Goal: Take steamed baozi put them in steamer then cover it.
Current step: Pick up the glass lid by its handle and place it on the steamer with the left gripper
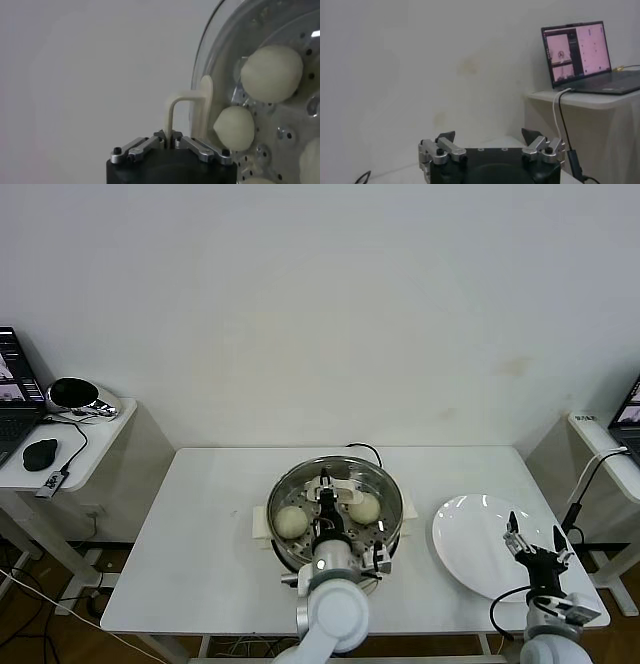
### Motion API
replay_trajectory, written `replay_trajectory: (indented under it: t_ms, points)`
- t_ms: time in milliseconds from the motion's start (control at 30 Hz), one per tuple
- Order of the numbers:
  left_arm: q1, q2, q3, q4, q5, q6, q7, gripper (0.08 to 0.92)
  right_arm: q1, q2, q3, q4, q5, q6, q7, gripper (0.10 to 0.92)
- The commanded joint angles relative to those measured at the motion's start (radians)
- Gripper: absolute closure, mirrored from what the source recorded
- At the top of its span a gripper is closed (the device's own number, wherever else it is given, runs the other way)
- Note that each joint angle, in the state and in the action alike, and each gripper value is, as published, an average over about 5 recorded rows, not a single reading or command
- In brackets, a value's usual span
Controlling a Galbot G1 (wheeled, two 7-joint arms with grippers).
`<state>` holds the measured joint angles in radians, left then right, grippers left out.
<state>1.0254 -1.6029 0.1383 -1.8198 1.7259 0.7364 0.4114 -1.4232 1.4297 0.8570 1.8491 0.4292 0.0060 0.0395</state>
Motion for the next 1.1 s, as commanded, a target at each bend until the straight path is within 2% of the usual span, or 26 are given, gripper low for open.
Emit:
replay_trajectory:
  t_ms: [33, 1100]
  points:
    - [0.000, -0.002, 0.001, 0.023, 0.009, 0.044, -0.015, 0.854, -0.001, 0.001, -0.002, -0.004, -0.003, 0.003, 0.000, 0.203]
    - [0.008, 0.001, 0.006, 0.042, 0.050, 0.033, -0.023, 0.854, -0.004, 0.012, -0.006, -0.003, -0.015, 0.012, -0.002, 0.203]
